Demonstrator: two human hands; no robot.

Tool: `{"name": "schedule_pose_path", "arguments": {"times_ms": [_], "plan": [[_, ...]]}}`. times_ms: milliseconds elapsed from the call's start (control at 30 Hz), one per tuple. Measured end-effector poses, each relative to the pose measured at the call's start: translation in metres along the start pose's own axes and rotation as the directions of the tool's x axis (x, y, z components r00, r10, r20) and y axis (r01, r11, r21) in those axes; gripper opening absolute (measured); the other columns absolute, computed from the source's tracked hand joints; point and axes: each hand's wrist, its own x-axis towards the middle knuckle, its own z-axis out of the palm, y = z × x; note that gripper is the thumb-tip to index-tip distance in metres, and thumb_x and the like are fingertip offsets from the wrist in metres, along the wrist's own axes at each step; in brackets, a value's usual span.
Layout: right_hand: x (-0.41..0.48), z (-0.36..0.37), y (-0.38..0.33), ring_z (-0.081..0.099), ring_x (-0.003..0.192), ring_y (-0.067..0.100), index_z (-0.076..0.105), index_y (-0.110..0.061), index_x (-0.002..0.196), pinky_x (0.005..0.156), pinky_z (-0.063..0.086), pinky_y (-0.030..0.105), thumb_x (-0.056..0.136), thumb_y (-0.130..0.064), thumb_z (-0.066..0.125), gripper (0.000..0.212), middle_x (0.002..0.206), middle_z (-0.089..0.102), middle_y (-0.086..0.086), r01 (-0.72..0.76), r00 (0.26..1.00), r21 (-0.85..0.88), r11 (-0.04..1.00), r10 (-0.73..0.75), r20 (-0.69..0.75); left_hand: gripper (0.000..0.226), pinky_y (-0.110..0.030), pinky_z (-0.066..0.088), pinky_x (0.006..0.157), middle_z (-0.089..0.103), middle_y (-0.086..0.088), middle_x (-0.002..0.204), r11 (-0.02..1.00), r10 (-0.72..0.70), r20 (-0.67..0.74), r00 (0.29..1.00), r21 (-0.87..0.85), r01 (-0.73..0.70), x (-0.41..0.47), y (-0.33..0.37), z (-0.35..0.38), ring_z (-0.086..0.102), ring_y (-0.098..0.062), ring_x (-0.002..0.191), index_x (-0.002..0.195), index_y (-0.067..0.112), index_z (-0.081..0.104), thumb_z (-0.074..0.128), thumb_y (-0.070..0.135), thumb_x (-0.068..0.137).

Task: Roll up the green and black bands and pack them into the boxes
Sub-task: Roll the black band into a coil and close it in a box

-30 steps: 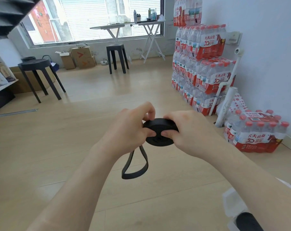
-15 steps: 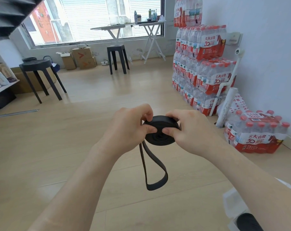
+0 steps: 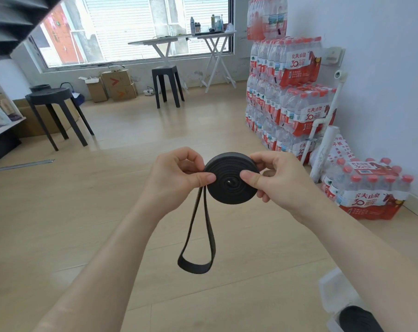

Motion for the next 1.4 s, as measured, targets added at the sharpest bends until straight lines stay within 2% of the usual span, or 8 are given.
{"name": "schedule_pose_path", "arguments": {"times_ms": [200, 633, 767, 1067, 1167, 1233, 1300, 1400], "plan": [[0.001, 0.002, 0.001, 0.050, 0.044, 0.010, 0.066, -0.009, 0.105, 0.042, 0.043, 0.019, 0.088, -0.008, 0.065, 0.017, 0.081, 0.062, 0.004, -0.063, 0.996, 0.234, 0.970, 0.074, -0.041, 0.022, -0.022, 0.046, 0.059, 0.062, -0.005, 0.066, 0.985, -0.042, -0.006, 0.999, -0.167, 0.040, 0.001, -0.003, 0.001, 0.052, -0.018, 0.061, 0.076, 0.014, 0.057, 0.078, 0.009, 0.073], [-0.004, 0.019, 0.002, 0.050, 0.046, 0.011, 0.063, -0.008, 0.102, 0.042, 0.045, 0.016, 0.092, -0.008, 0.059, 0.010, 0.083, 0.060, 0.006, -0.190, 0.980, 0.510, 0.839, 0.193, 0.048, 0.023, -0.010, 0.039, 0.051, 0.065, 0.010, 0.054, 0.991, 0.010, -0.131, 0.991, -0.130, -0.027, -0.001, 0.003, 0.007, 0.051, 0.001, 0.047, 0.077, 0.016, 0.050, 0.063, 0.001, 0.086], [-0.003, 0.021, 0.004, 0.053, 0.045, 0.009, 0.061, -0.006, 0.104, 0.044, 0.047, 0.016, 0.093, -0.008, 0.058, 0.012, 0.090, 0.056, 0.011, -0.202, 0.977, 0.554, 0.808, 0.204, 0.058, 0.019, -0.019, 0.040, 0.056, 0.069, 0.008, 0.062, 0.986, -0.049, -0.090, 0.995, -0.165, 0.034, 0.000, 0.003, 0.005, 0.052, -0.003, 0.052, 0.080, 0.018, 0.051, 0.068, 0.012, 0.085], [-0.003, 0.024, 0.008, 0.055, 0.051, 0.012, 0.058, -0.001, 0.113, 0.049, 0.051, 0.018, 0.093, -0.007, 0.056, 0.020, 0.094, 0.059, 0.011, -0.244, 0.968, 0.642, 0.727, 0.224, 0.115, 0.034, -0.022, 0.040, 0.052, 0.068, 0.000, 0.066, 0.990, -0.068, 0.040, 0.997, -0.123, 0.073, -0.003, 0.004, -0.004, 0.050, -0.013, 0.054, 0.084, 0.016, 0.043, 0.074, 0.005, 0.078], [-0.005, 0.019, 0.006, 0.063, 0.062, 0.016, 0.057, -0.007, 0.114, 0.057, 0.055, 0.023, 0.094, -0.006, 0.056, 0.020, 0.102, 0.065, 0.008, -0.305, 0.950, 0.452, 0.838, 0.233, 0.209, 0.037, -0.022, 0.041, 0.052, 0.066, 0.003, 0.061, 0.997, -0.019, -0.023, 1.000, 0.074, 0.020, -0.002, 0.003, -0.004, 0.050, -0.012, 0.050, 0.076, 0.019, 0.042, 0.074, 0.001, 0.076], [-0.003, 0.007, 0.002, 0.066, 0.073, 0.013, 0.056, -0.020, 0.120, 0.063, 0.054, 0.028, 0.091, -0.017, 0.063, 0.030, 0.111, 0.066, -0.001, -0.202, 0.965, -0.031, 0.979, 0.204, 0.167, 0.042, -0.025, 0.043, 0.053, 0.066, 0.002, 0.064, 0.970, 0.032, 0.001, 0.999, 0.240, -0.032, -0.003, 0.002, -0.003, 0.048, -0.013, 0.049, 0.072, 0.025, 0.040, 0.074, 0.000, 0.074], [-0.002, -0.003, -0.004, 0.060, 0.071, 0.006, 0.047, -0.036, 0.131, 0.073, 0.048, 0.028, 0.082, -0.032, 0.071, 0.054, 0.117, 0.059, -0.012, -0.021, 0.994, -0.429, 0.903, 0.064, 0.085, 0.042, -0.034, 0.047, 0.055, 0.065, -0.002, 0.069, 0.913, 0.069, 0.099, 0.993, 0.395, -0.103, -0.004, 0.001, 0.000, 0.049, -0.017, 0.052, 0.072, 0.029, 0.040, 0.073, 0.003, 0.073], [-0.009, 0.003, -0.016, 0.053, 0.070, 0.001, 0.043, -0.046, 0.134, 0.069, 0.040, 0.023, 0.080, -0.038, 0.069, 0.060, 0.110, 0.060, -0.017, 0.206, 0.974, -0.560, 0.802, -0.110, 0.199, 0.037, -0.039, 0.049, 0.062, 0.063, 0.004, 0.068, 0.764, 0.100, 0.232, 0.967, 0.605, -0.224, -0.007, 0.002, 0.008, 0.050, -0.019, 0.061, 0.076, 0.029, 0.040, 0.071, 0.010, 0.072]]}}
